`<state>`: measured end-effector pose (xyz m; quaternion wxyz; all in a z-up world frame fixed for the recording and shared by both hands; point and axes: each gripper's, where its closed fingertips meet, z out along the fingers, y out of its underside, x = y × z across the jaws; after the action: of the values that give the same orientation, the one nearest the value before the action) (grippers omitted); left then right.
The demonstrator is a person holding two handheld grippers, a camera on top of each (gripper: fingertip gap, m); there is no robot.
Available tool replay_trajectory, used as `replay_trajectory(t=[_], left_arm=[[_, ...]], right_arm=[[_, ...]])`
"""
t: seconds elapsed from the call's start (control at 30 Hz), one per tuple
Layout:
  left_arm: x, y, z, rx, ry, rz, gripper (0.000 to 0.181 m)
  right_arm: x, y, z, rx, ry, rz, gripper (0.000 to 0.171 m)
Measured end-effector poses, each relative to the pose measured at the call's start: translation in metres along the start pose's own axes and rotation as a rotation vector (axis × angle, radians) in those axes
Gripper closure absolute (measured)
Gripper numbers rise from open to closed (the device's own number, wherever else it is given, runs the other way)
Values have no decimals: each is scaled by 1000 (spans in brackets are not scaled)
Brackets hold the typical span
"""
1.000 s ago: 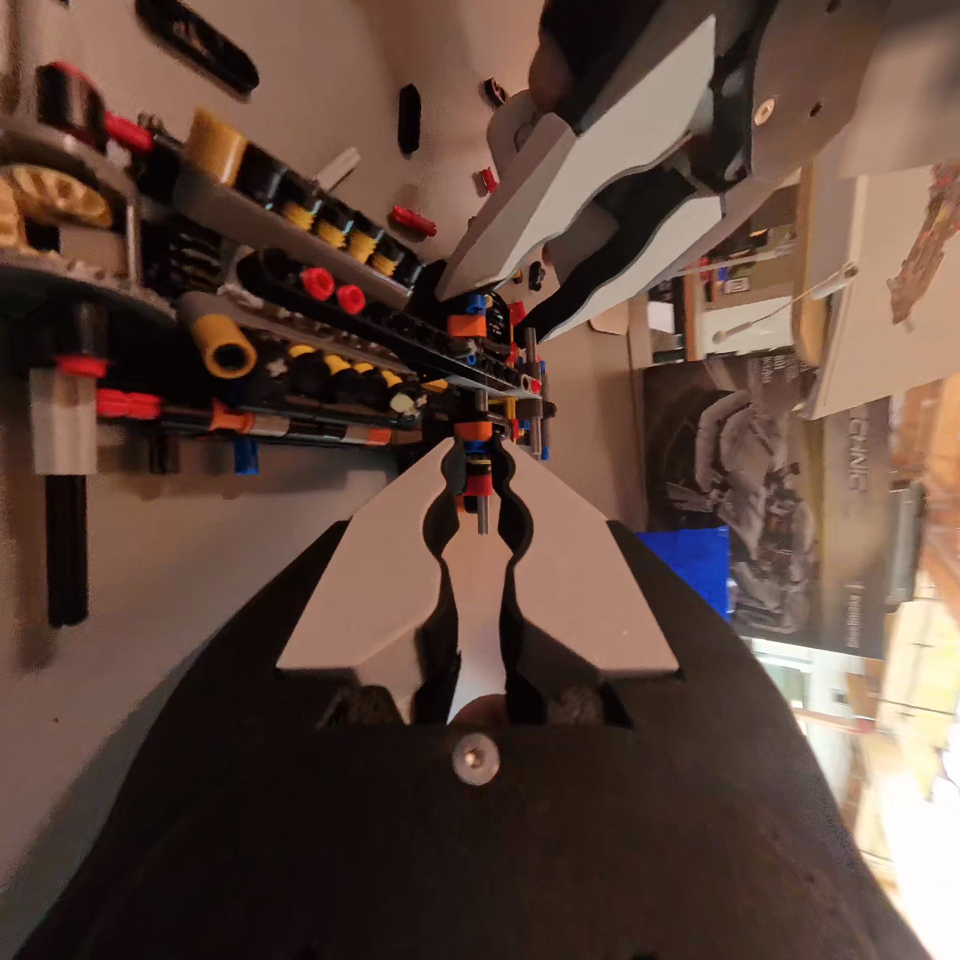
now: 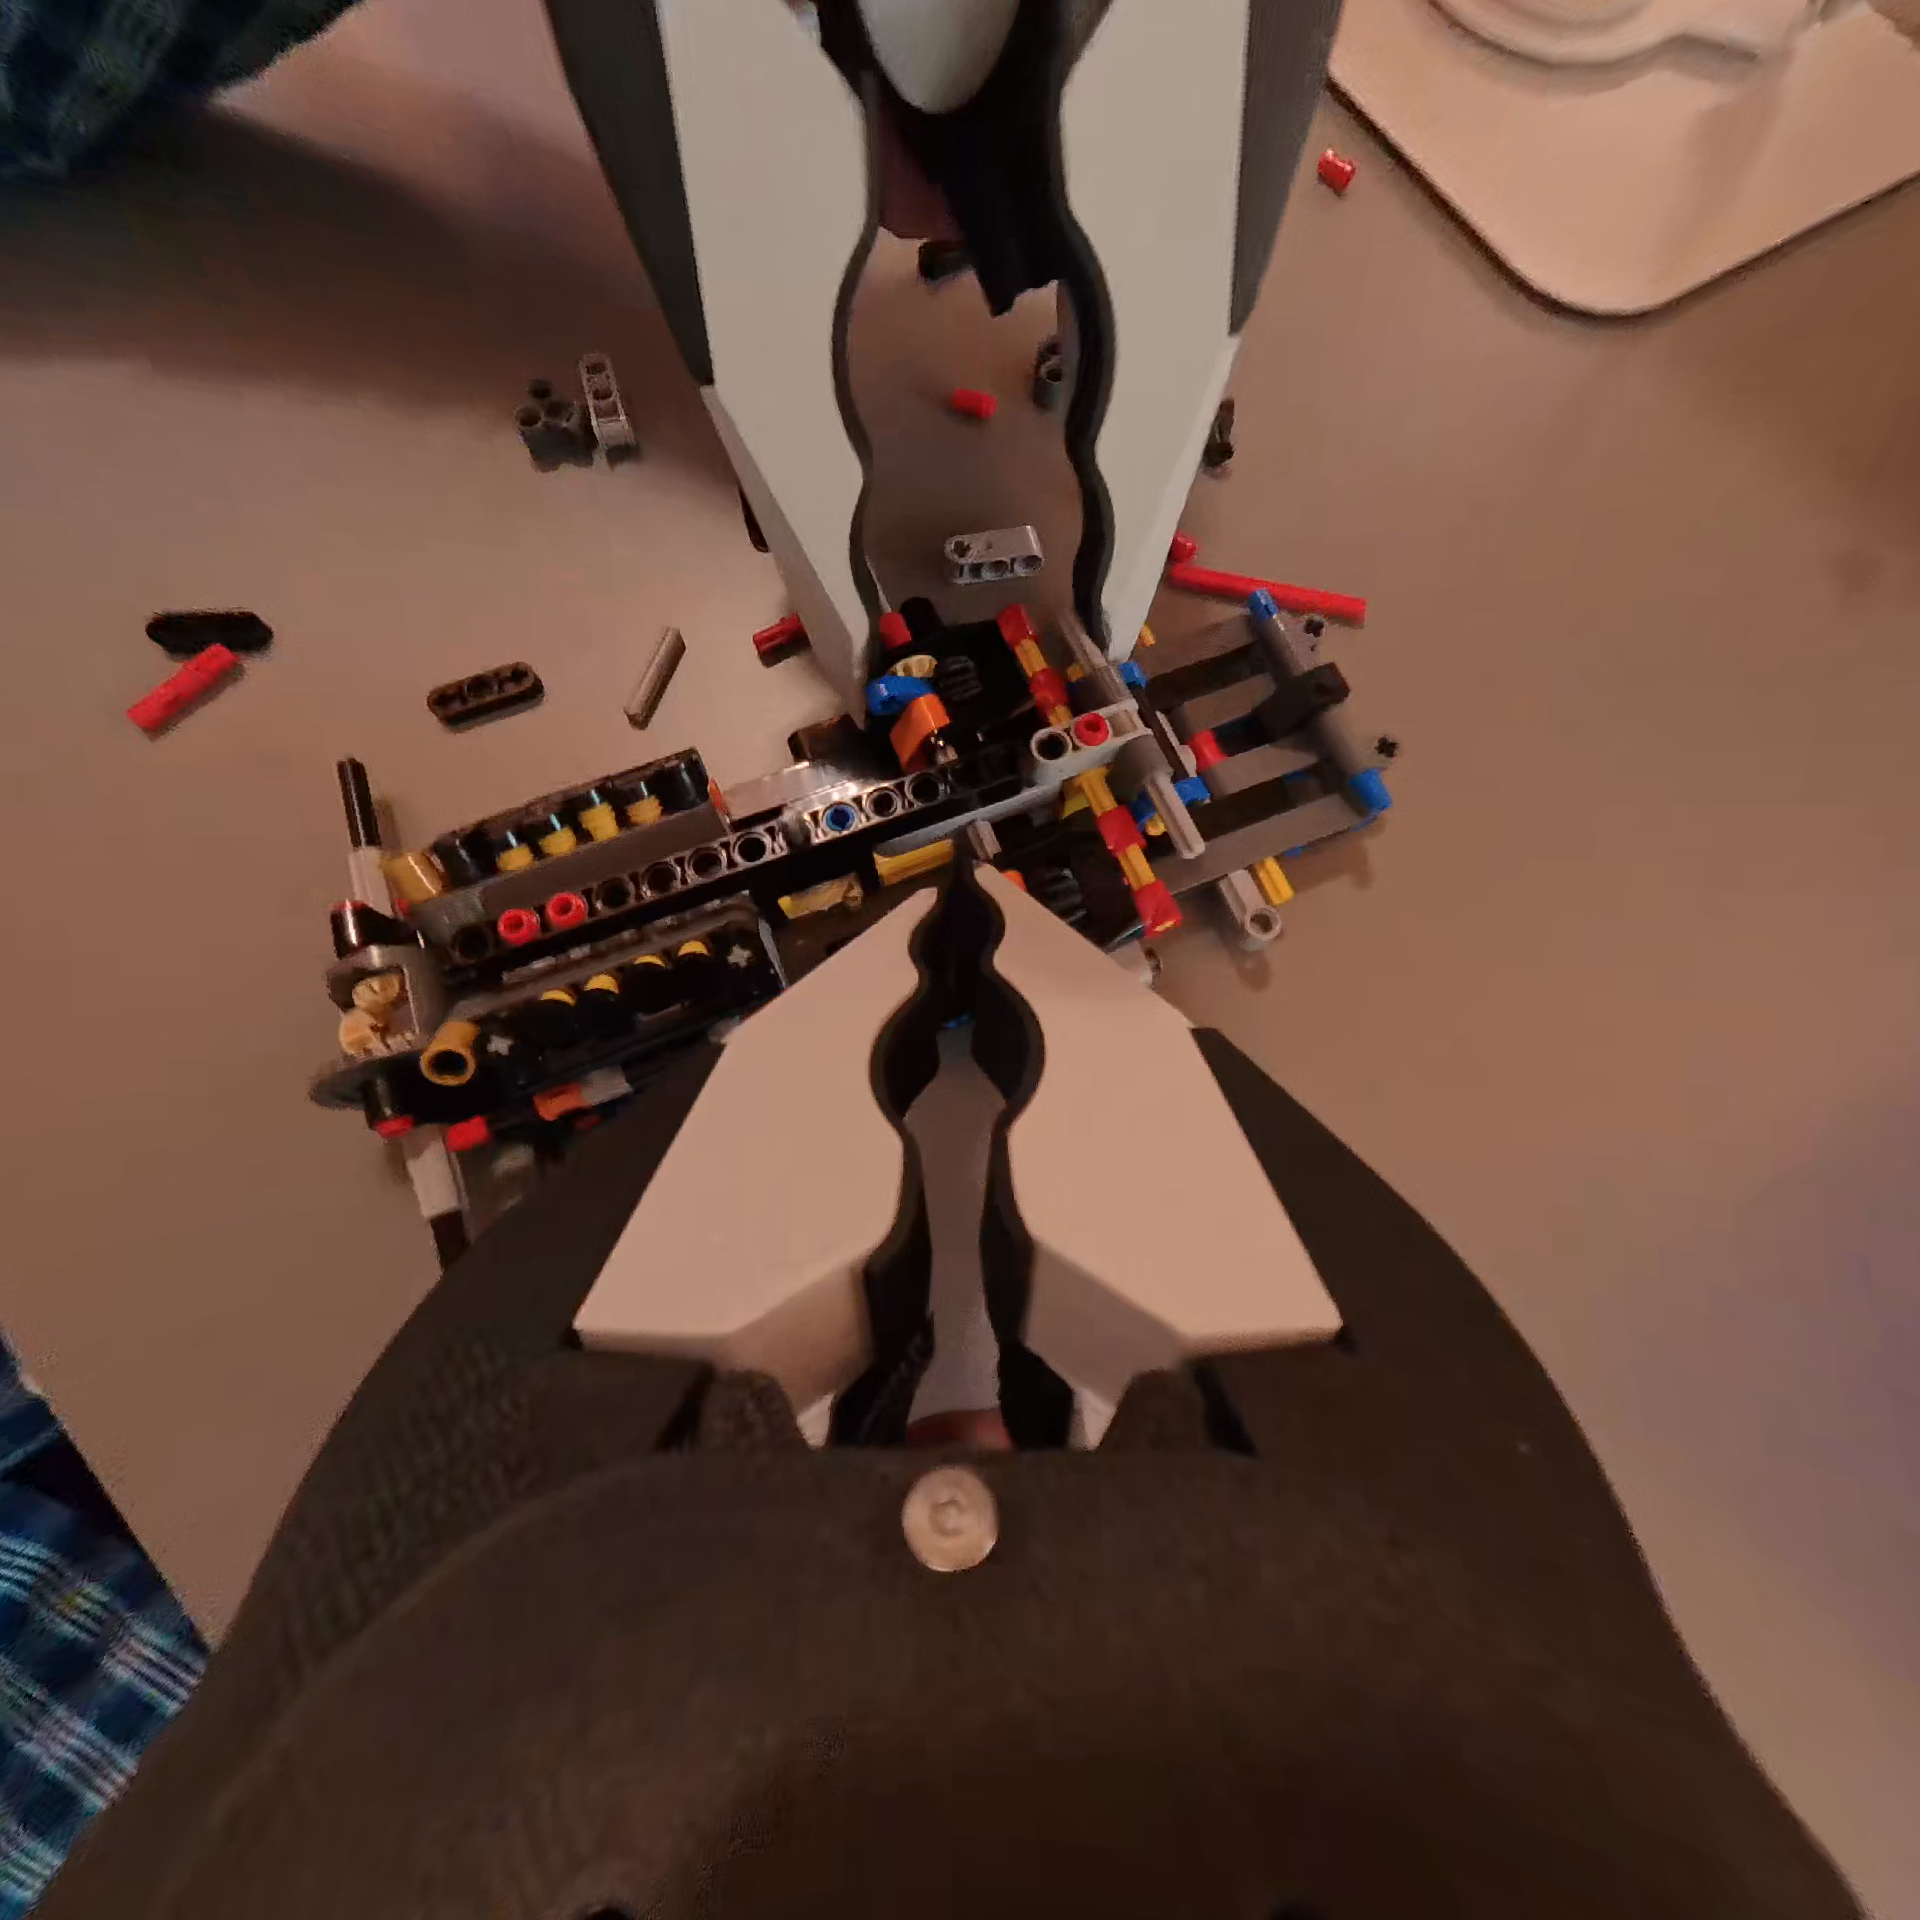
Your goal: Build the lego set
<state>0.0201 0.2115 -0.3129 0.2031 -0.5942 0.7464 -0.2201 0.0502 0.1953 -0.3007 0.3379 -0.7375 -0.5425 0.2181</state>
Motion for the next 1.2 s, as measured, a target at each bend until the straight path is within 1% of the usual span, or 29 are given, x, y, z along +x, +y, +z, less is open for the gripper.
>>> replay_trajectory(t=[0.1,0.17,0.23,0.27,0.4,0.43,0.47,0.53,0.57,0.73,0.9,1.03,1.2], left_arm=[[0,1,-1,-4,1,6,137],[0,1,-1,-1,3,6,137],[0,1,-1,0,5,7,137],[0,1,-1,0,5,7,137],[0,1,-1,1,4,6,137],[0,1,-1,1,4,6,137],[0,1,-1,0,3,8,137],[0,2,-1,-2,3,11,137],[0,3,-2,-4,1,12,137],[-5,7,-5,-12,-17,5,135],[-11,14,-10,-34,-49,-2,133],[-15,18,-13,-48,-70,-6,135],[-19,23,-17,-67,-91,-14,138]], right_arm=[[-2,-7,-10,20,12,-31,171],[3,-8,-21,18,73,-124,169],[11,1,-27,-35,136,-193,155],[15,6,-28,-56,166,-229,151],[26,26,-21,-127,252,-347,149],[26,27,-19,-123,261,-361,151],[25,27,-18,-107,267,-376,158],[26,25,-18,-94,289,-382,169],[24,26,-18,-94,277,-370,169],[20,25,-17,-86,246,-308,169],[9,23,-14,-108,241,-296,171],[-1,19,-12,-123,263,-304,171],[-17,14,-7,-103,249,-269,171]])
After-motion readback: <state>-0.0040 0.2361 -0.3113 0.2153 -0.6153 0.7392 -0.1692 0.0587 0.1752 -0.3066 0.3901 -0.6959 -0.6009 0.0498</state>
